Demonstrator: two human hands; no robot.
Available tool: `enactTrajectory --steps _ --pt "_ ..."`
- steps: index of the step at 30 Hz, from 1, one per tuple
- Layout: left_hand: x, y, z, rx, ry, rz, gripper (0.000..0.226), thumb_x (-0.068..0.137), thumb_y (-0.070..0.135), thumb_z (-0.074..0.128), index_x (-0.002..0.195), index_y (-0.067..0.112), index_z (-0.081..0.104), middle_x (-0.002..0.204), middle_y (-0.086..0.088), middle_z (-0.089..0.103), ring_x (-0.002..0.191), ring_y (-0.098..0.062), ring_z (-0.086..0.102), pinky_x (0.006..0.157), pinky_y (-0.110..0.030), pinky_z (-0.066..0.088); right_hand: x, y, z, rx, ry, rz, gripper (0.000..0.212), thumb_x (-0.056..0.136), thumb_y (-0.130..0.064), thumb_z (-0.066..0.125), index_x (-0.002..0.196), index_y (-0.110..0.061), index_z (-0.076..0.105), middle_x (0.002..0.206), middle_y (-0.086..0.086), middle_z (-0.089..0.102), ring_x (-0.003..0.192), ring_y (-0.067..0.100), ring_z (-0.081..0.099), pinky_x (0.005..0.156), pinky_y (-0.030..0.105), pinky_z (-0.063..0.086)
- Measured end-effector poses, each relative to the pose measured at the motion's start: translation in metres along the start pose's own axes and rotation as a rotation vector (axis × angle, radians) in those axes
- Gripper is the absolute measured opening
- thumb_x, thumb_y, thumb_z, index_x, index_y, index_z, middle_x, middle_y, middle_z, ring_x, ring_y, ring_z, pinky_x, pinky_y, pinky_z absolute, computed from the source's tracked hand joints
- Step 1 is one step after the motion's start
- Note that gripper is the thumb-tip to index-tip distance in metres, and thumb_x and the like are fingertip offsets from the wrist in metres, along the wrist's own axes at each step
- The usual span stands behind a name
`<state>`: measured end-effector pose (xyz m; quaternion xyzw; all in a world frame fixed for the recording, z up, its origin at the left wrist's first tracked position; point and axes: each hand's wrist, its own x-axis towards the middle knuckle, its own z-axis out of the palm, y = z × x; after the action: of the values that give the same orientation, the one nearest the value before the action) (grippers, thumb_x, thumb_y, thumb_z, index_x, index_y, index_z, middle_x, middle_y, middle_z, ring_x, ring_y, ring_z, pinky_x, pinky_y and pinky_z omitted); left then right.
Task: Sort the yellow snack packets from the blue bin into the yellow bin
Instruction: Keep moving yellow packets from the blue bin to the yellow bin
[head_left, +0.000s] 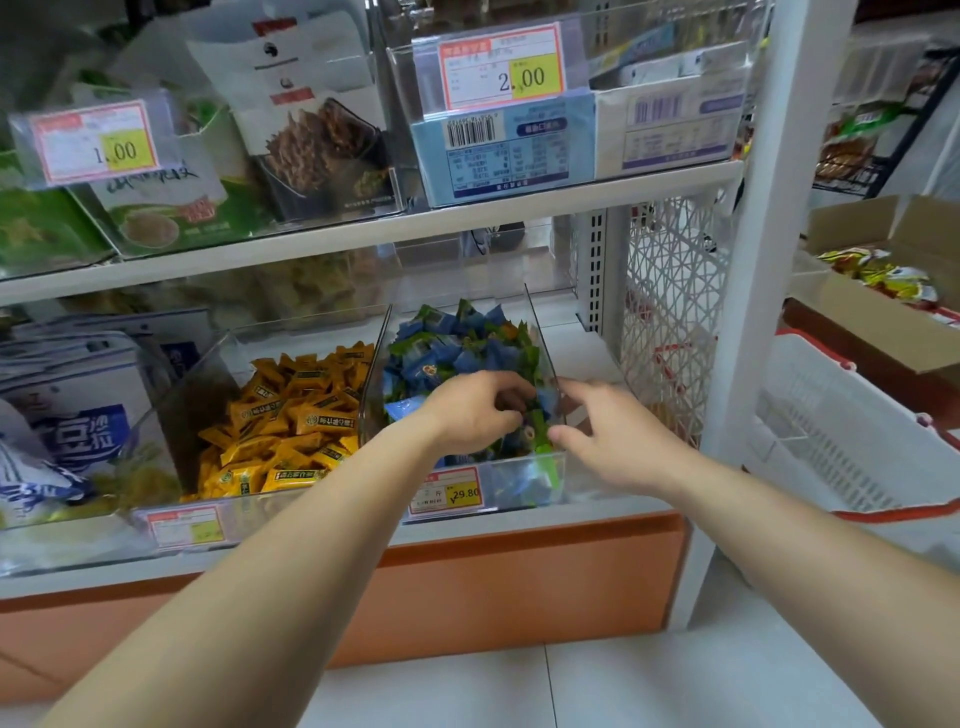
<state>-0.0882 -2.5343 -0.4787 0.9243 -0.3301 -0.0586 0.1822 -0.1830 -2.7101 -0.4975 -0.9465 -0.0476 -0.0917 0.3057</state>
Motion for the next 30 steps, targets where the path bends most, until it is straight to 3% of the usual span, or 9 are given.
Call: enactTrajectory --steps 3,5,8,11,13,16,20,23,30 --pt "0.006 0.001 0.003 -0.002 -0.075 -0.011 0.033 0.094 0.035 0.058 0.127 0.032 0.063 0.111 0.01 0.066 0.103 -0.015 0.06 0.087 -0.032 0.049 0.001 0.002 0.001 0.001 0.002 -0.011 0.056 0.095 -0.032 0.061 0.147 -0.023 0.041 0.136 0.006 0.053 0.12 0.023 0.052 0.1 0.03 0.041" --pt "0.009 0.001 0.004 0.022 -0.108 -0.009 0.026 0.094 0.047 0.056 0.105 0.03 0.073 0.108 0.005 0.068 0.102 -0.018 0.059 0.088 -0.037 0.049 0.001 0.004 0.001 0.01 0.008 -0.019 0.057 0.095 -0.032 0.062 0.147 -0.025 0.041 0.135 0.005 0.054 0.12 0.022 0.052 0.099 0.03 0.041" --pt "0.007 -0.002 0.004 0.045 -0.067 0.022 0.04 0.095 0.055 0.053 0.077 0.027 0.075 0.103 0.004 0.07 0.095 -0.015 0.06 0.085 -0.037 0.049 0.0 0.006 0.002 0.013 0.007 -0.031 0.058 0.094 -0.033 0.062 0.148 -0.027 0.04 0.135 0.002 0.053 0.117 0.02 0.053 0.096 0.028 0.041" --pt "0.007 -0.009 0.001 0.06 -0.028 -0.042 0.052 0.096 0.053 0.051 0.056 0.025 0.067 0.058 0.016 0.064 0.058 0.0 0.057 0.06 -0.03 0.043 0.0 0.007 0.001 0.016 -0.001 -0.024 0.06 0.094 -0.035 0.062 0.149 -0.027 0.038 0.131 -0.001 0.054 0.1 0.015 0.058 0.088 0.027 0.043" --pt "0.008 -0.01 -0.001 0.05 -0.039 -0.094 0.057 0.096 0.053 0.051 0.051 0.022 0.064 0.047 0.013 0.058 0.05 -0.001 0.054 0.053 -0.028 0.035 0.0 0.006 0.001 0.022 -0.011 -0.028 0.06 0.094 -0.036 0.062 0.148 -0.026 0.039 0.126 -0.003 0.055 0.093 0.013 0.059 0.084 0.026 0.043" --pt "0.011 -0.003 0.0 0.103 -0.077 -0.082 0.046 0.096 0.05 0.052 0.061 0.023 0.065 0.055 0.008 0.061 0.057 -0.006 0.057 0.054 -0.027 0.035 0.0 0.006 0.001 0.026 -0.026 -0.027 0.062 0.094 -0.035 0.062 0.15 -0.022 0.038 0.126 -0.002 0.057 0.096 0.013 0.059 0.089 0.028 0.045" --pt "0.014 0.011 0.004 0.189 -0.148 -0.026 0.004 0.092 0.029 0.064 0.095 0.027 0.064 0.094 0.005 0.066 0.091 -0.019 0.063 0.071 -0.03 0.049 0.0 0.006 0.001 0.037 -0.032 -0.035 0.063 0.094 -0.035 0.061 0.151 -0.024 0.036 0.13 -0.001 0.057 0.096 0.013 0.059 0.09 0.029 0.046" --pt "0.014 0.012 0.008 0.126 -0.175 -0.037 0.022 0.088 0.017 0.068 0.11 0.021 0.069 0.104 0.0 0.069 0.095 -0.02 0.064 0.08 -0.03 0.053 -0.001 0.007 0.001 0.038 -0.022 -0.03 0.066 0.094 -0.036 0.062 0.152 -0.024 0.033 0.137 0.0 0.054 0.1 0.014 0.059 0.092 0.028 0.044" --pt "0.016 0.005 0.011 0.019 -0.203 -0.088 0.05 0.083 0.014 0.069 0.131 0.018 0.057 0.107 0.0 0.061 0.095 -0.02 0.058 0.073 -0.026 0.045 -0.002 0.007 0.002 0.067 -0.03 -0.05 0.06 0.095 -0.031 0.06 0.15 -0.029 0.036 0.127 -0.002 0.058 0.095 0.01 0.055 0.085 0.025 0.042"
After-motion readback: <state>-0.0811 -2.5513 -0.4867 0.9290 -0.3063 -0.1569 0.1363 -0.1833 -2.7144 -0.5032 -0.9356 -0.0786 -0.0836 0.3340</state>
